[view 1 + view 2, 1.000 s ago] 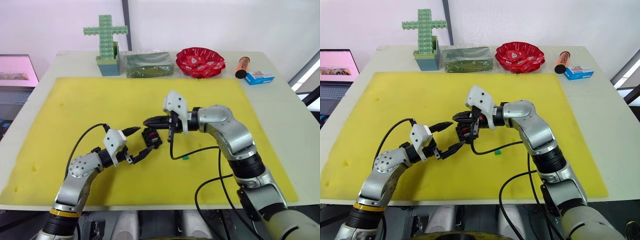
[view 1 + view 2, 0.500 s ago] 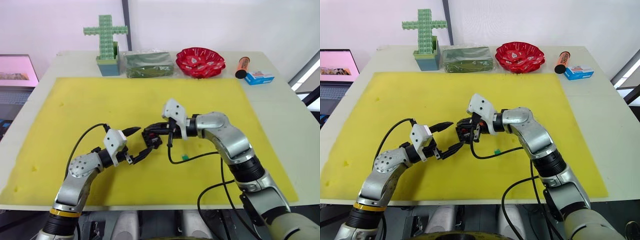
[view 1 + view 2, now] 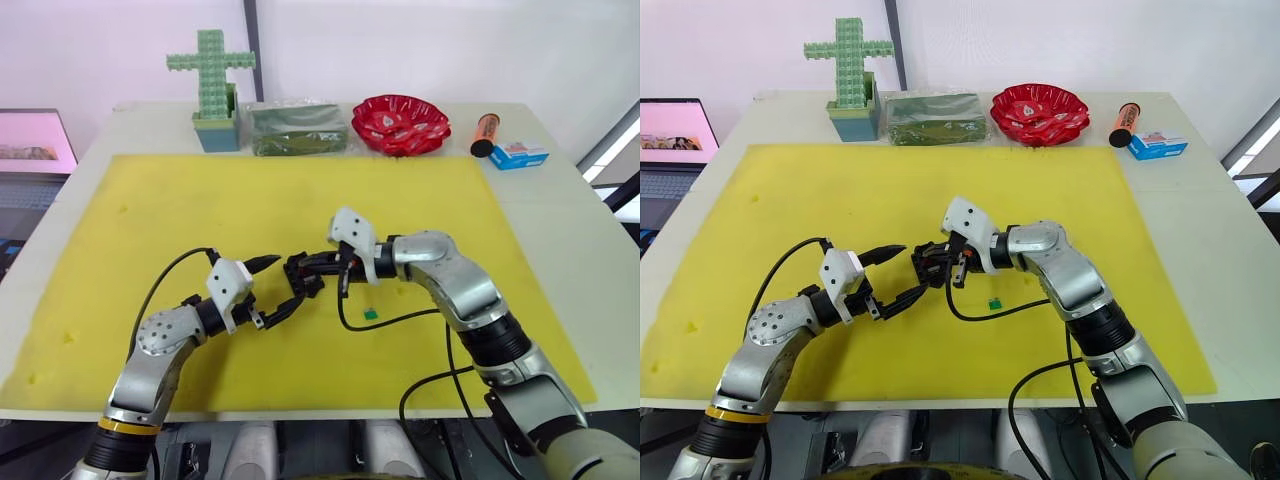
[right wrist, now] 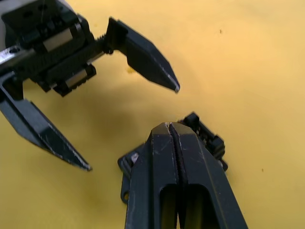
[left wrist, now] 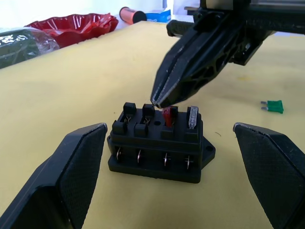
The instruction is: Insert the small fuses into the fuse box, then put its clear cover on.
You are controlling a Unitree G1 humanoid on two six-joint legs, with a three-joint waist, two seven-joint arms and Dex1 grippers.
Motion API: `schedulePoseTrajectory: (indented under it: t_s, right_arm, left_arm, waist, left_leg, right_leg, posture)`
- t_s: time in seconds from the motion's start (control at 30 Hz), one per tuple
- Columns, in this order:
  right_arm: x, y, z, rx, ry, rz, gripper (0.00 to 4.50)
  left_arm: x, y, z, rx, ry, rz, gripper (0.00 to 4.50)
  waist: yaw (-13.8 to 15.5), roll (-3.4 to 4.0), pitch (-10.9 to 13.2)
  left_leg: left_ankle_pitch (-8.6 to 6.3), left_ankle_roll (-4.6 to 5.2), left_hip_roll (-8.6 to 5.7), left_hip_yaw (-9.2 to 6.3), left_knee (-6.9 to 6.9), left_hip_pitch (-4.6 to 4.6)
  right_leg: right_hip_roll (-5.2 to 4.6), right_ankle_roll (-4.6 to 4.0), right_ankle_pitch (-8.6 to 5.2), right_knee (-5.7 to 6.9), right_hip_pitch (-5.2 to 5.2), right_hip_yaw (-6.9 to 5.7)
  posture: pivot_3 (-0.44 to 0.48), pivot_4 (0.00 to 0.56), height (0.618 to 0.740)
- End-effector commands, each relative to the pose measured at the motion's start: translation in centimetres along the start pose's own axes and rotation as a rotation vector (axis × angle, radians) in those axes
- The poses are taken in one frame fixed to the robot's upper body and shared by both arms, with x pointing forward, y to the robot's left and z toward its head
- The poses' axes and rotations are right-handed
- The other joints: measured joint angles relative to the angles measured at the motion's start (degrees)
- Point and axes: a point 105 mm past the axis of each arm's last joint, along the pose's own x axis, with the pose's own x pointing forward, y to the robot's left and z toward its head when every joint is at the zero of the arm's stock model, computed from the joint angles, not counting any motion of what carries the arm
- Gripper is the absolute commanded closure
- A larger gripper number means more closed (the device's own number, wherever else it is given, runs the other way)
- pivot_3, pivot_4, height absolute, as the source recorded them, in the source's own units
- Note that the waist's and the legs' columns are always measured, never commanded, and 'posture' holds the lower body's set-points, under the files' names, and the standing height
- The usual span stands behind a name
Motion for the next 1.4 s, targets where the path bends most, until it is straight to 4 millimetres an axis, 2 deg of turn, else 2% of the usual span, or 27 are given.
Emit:
schedulePoseTrajectory:
  t_s: [0.03, 0.47, 0.67, 0.9, 1.1, 1.4]
  right_arm:
    - [-0.1, 0.2, 0.6, -0.038, -0.015, 0.003, 4.48]
    - [-0.3, 0.3, -1.1, -0.071, 0.066, 0.011, 4.48]
    - [-0.2, 0.7, -1.3, -0.073, 0.072, 0.035, 4.48]
    - [-0.2, -0.1, -2.1, -0.075, 0.115, -0.007, 4.48]
    - [0.1, 0.3, -3.5, -0.068, 0.17, 0.0, 4.48]
    - [0.4, 0.6, -3.6, -0.076, 0.188, 0.02, 4.48]
  left_arm:
    - [-0.2, 0.1, 1.1, 0.027, -0.031, 0.004, 0.0]
    - [-0.2, 0.1, 1.1, 0.026, -0.029, 0.006, 0.0]
    - [-0.2, 0.1, 1.1, 0.027, -0.03, 0.005, 0.0]
    - [-0.2, 0.1, 1.1, 0.03, -0.03, 0.004, 0.0]
    - [-0.1, 0.1, 1.1, 0.032, -0.028, 0.006, 0.0]
    - [-0.2, 0.2, 1.0, 0.033, -0.029, 0.012, 0.0]
  waist:
    - [0.01, 0.0, 0.0]
    - [0.05, -0.01, 0.0]
    - [0.06, -0.01, -0.01]
    - [0.06, -0.01, -0.02]
    - [0.06, 0.02, -0.1]
    - [0.04, 0.09, -0.29]
  left_leg:
    - [0.0, 0.0, 0.0, 0.0, 0.0, 0.0]
    - [0.0, 0.0, 0.0, 0.0, 0.01, 0.02]
    - [0.0, 0.0, 0.0, -0.01, 0.01, 0.08]
    - [0.0, 0.0, 0.0, -0.01, 0.01, 0.09]
    - [0.0, 0.0, 0.0, -0.01, 0.01, 0.13]
    - [0.0, 0.0, 0.01, -0.02, 0.01, 0.16]
  right_leg:
    - [0.0, 0.0, 0.0, 0.0, 0.0, 0.0]
    - [0.0, -0.01, -0.01, 0.0, 0.03, 0.0]
    - [0.0, -0.06, -0.04, -0.01, 0.09, 0.0]
    - [0.0, -0.07, -0.04, -0.01, 0.12, 0.0]
    - [0.0, -0.08, -0.05, -0.02, 0.16, 0.0]
    - [0.0, -0.09, -0.05, -0.02, 0.17, 0.0]
  posture:
    - [0.0, 0.15, 0.74]
    - [0.0, 0.15, 0.74]
    - [0.0, 0.15, 0.74]
    - [0.0, 0.15, 0.74]
    - [0.0, 0.15, 0.74]
    - [0.0, 0.15, 0.74]
